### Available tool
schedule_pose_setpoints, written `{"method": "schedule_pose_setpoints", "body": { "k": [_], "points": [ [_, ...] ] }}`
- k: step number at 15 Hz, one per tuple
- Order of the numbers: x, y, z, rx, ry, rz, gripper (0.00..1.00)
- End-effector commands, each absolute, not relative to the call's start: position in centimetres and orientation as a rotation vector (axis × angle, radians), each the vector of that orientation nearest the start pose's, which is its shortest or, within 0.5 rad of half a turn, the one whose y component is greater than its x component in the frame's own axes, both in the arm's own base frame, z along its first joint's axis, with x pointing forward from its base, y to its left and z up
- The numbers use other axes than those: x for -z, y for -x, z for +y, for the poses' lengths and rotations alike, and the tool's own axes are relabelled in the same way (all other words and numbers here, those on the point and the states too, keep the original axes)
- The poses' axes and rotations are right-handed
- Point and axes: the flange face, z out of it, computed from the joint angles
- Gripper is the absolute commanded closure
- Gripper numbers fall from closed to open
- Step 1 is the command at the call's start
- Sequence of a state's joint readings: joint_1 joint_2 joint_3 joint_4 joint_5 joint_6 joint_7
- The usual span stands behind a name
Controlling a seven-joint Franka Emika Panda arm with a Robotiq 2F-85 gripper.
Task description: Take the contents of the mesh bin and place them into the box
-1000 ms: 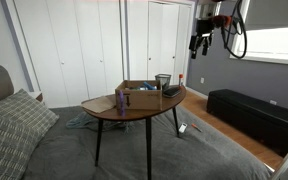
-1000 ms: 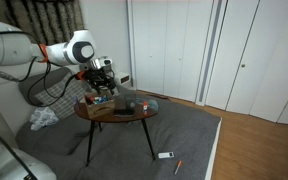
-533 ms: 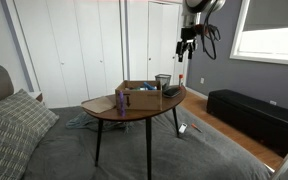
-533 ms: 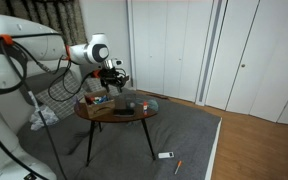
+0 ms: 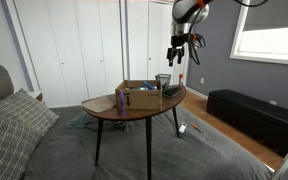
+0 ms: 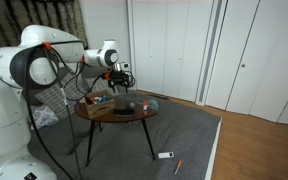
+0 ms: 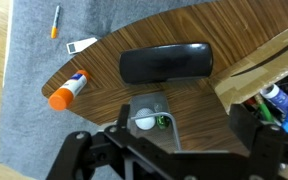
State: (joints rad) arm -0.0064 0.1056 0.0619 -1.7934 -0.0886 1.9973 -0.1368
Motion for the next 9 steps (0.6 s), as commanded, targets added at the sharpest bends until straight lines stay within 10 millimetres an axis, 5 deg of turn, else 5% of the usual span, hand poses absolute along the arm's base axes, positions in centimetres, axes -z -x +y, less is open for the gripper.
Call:
{"method": "schedule_pose_setpoints", "body": {
  "k": [1, 9],
  "points": [
    [-49.61, -60.3, 2.71, 0.153, 3.198, -0.36, 0.0],
    [-49.87, -60.66, 2.78, 0.172, 3.175, -0.364, 0.0]
  ]
}}
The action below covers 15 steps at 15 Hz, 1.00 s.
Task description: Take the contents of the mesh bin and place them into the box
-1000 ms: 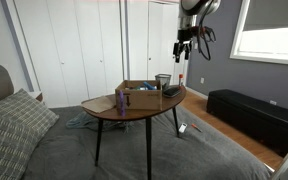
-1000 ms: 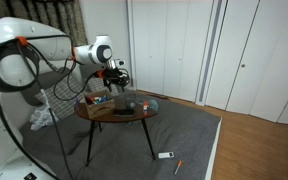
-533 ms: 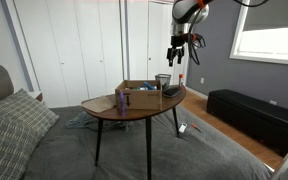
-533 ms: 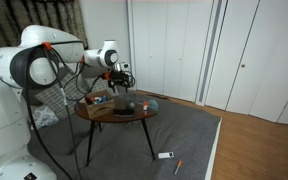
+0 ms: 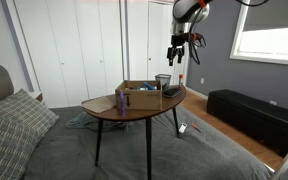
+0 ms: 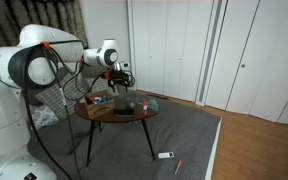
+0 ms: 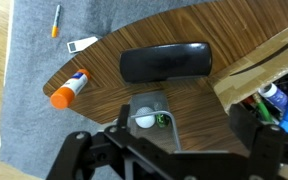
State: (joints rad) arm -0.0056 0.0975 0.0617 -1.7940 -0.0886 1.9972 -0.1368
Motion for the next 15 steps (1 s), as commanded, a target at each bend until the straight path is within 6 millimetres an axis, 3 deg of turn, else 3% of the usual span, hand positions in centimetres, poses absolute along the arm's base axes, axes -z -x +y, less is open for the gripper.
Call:
{"method": "schedule_pose_setpoints", "body": {
  "k": [1, 10, 13, 15],
  "points": [
    [-49.3, -61.2, 2.9, 0.162, 3.181, -0.374, 0.0],
    [-45.0, -65.6, 3.5, 0.102, 3.153, -0.516, 0.01],
    [-44.2, -67.0, 3.8, 0.117, 3.14, -0.56, 0.15],
    [-43.9, -67.9, 4.0, 0.133, 3.129, -0.58, 0.31]
  ]
}}
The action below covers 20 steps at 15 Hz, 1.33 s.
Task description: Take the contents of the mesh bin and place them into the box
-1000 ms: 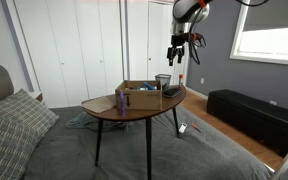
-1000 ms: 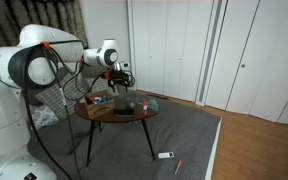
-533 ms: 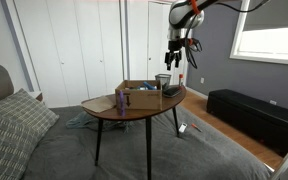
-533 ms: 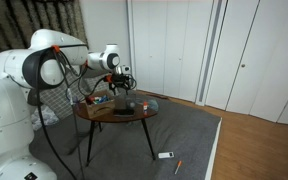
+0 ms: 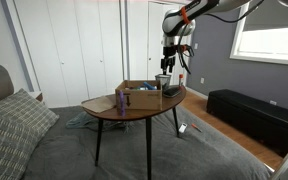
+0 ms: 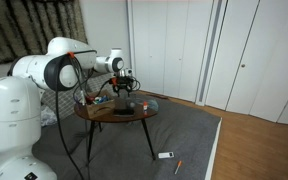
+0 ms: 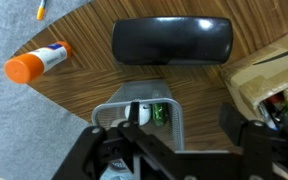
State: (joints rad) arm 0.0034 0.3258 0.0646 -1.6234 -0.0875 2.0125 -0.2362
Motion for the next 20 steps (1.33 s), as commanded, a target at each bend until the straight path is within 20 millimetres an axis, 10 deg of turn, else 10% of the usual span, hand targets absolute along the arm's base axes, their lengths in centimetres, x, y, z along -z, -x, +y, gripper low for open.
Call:
{"method": "schedule_pose_setpoints", "body": {
  "k": [1, 9, 17, 20],
  "points": [
    [-43.7, -68.2, 4.1, 0.136, 3.126, -0.587, 0.33],
    [-41.9, -70.5, 5.4, 0.167, 3.096, -0.649, 0.46],
    [-40.2, -71.3, 6.1, 0.149, 3.099, -0.668, 0.94],
    [-40.2, -71.5, 5.9, 0.15, 3.113, -0.66, 0.96]
  ]
}}
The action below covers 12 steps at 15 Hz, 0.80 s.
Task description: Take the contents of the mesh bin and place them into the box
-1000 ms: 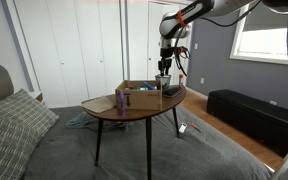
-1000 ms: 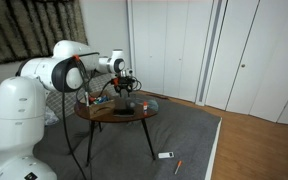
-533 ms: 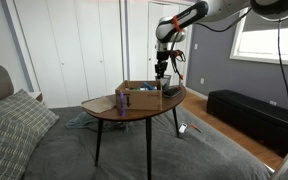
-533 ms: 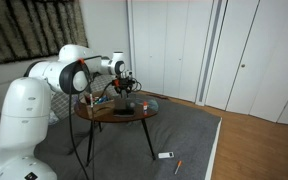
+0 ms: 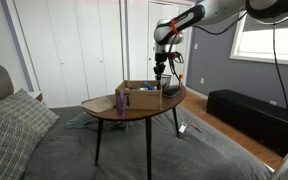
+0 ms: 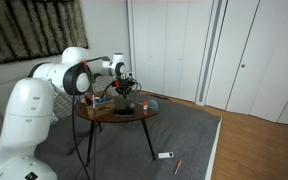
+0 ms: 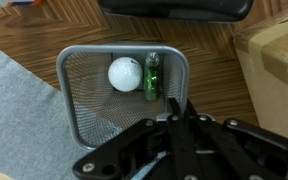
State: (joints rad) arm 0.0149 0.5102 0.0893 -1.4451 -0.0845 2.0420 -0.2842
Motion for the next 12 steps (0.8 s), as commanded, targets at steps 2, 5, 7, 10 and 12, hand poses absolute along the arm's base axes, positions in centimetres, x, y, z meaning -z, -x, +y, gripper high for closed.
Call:
{"method": "schedule_pose_setpoints", "body": {
  "k": [2, 5, 7, 10, 12],
  "points": [
    [-40.4, -71.4, 5.9, 0.154, 3.122, -0.661, 0.98],
    [-42.1, -71.0, 7.0, 0.183, 3.116, -0.697, 0.98],
    [-43.8, -70.6, 8.3, 0.219, 3.096, -0.726, 0.98],
    [-46.8, -69.8, 10.6, 0.289, 3.083, -0.783, 0.98],
    [-48.8, -69.2, 12.0, 0.333, 3.072, -0.813, 0.98]
  ]
}}
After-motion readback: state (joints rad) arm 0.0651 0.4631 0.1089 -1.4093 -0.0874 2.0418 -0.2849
